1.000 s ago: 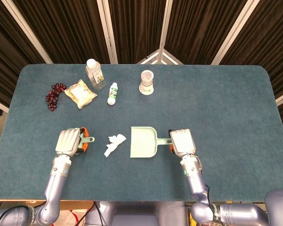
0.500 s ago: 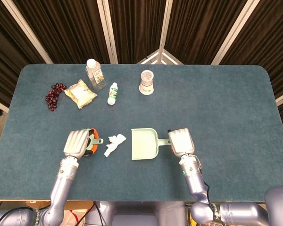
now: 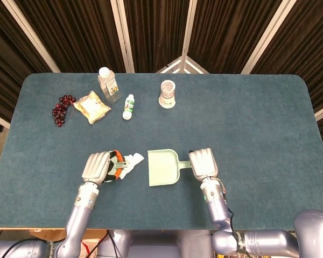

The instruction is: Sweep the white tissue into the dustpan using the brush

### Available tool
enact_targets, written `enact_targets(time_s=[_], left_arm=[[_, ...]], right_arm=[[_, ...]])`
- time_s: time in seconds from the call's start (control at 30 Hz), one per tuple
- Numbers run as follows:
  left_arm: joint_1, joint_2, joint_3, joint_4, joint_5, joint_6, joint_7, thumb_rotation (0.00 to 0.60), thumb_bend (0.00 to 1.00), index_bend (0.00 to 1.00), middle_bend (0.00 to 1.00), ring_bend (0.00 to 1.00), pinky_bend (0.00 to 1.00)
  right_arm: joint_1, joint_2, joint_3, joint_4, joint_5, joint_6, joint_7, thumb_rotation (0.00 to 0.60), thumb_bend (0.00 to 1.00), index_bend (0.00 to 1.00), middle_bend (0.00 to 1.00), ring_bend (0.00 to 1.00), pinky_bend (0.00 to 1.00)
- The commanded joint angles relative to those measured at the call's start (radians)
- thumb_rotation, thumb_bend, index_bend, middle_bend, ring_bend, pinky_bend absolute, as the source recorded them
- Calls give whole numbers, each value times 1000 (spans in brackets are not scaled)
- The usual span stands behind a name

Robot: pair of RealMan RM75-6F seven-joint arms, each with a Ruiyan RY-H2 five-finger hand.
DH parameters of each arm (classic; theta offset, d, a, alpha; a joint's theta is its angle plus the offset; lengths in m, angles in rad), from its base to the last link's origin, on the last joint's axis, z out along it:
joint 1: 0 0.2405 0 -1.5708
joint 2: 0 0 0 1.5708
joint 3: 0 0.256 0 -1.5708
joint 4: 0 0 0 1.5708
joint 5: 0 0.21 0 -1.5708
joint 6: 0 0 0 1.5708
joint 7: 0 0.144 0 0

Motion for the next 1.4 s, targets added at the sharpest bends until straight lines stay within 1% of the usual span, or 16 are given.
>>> enact_targets(time_s=[0.03,0.2,0.63,0.8,0.93,1.07,1.23,1.4], left_arm=[[-5,-29,-6,1,1,7,-9,600,585,719,984,944,961],[-9,-79,-18,18,24,29,-34,600,585,718,983,944,961],[-36,-201,-56,128,117,47,-119,600,585,717,983,944,964],[-48,-256,-71,153,149,53,-156,600,585,715,983,944,968],[-52,-293,-83,158,161,54,-192,600,584,713,983,944,968],[-53,-327,-93,173,196,64,-237,600,584,711,982,944,968],[-40,-330,-83,168,235,76,-276,600,583,711,983,945,968],[-17,-265,-77,127,268,79,-280,600,583,716,986,947,968]], right_arm=[[2,-1,0,-1,-3,4,0,600,390,607,883,875,857],[5,-1,1,2,-9,8,6,600,390,607,883,875,857],[4,3,-7,10,-20,9,25,600,390,607,883,875,857],[1,2,-16,6,-26,17,25,600,390,608,883,875,857],[6,1,-13,8,-27,15,22,600,390,608,883,875,857],[6,0,-12,8,-28,17,23,600,391,608,883,875,857],[5,9,-13,0,-29,20,23,600,390,608,883,875,857],[2,14,-17,-1,-29,22,24,600,391,607,883,875,857]])
